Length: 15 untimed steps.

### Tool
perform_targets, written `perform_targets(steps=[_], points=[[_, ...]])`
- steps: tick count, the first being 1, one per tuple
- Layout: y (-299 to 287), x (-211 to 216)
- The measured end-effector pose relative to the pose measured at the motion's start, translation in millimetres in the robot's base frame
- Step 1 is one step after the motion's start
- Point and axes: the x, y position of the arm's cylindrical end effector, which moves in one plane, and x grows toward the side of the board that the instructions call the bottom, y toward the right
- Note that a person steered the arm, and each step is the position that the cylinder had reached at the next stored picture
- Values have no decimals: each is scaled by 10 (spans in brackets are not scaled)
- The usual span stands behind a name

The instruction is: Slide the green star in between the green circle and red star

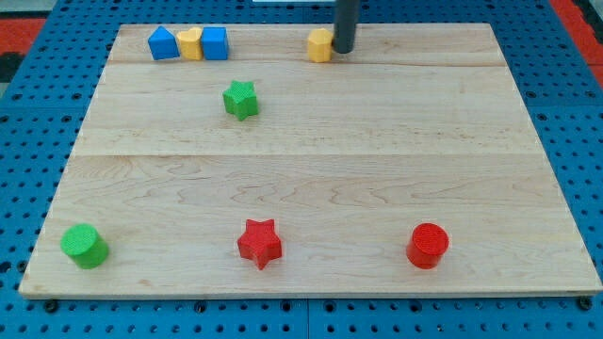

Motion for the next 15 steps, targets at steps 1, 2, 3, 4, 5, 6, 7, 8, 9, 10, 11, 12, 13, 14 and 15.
perform_targets(steps=[1,2,3,4,5,6,7,8,9,10,11,12,13,14,15], points=[[-494,22],[-908,22],[-899,-21],[-774,-420],[-1049,-520],[-1141,-450],[-1141,-426],[-830,-279],[-692,-176],[-710,-165],[-922,41],[-794,306],[-702,463],[-911,647],[-1024,647]])
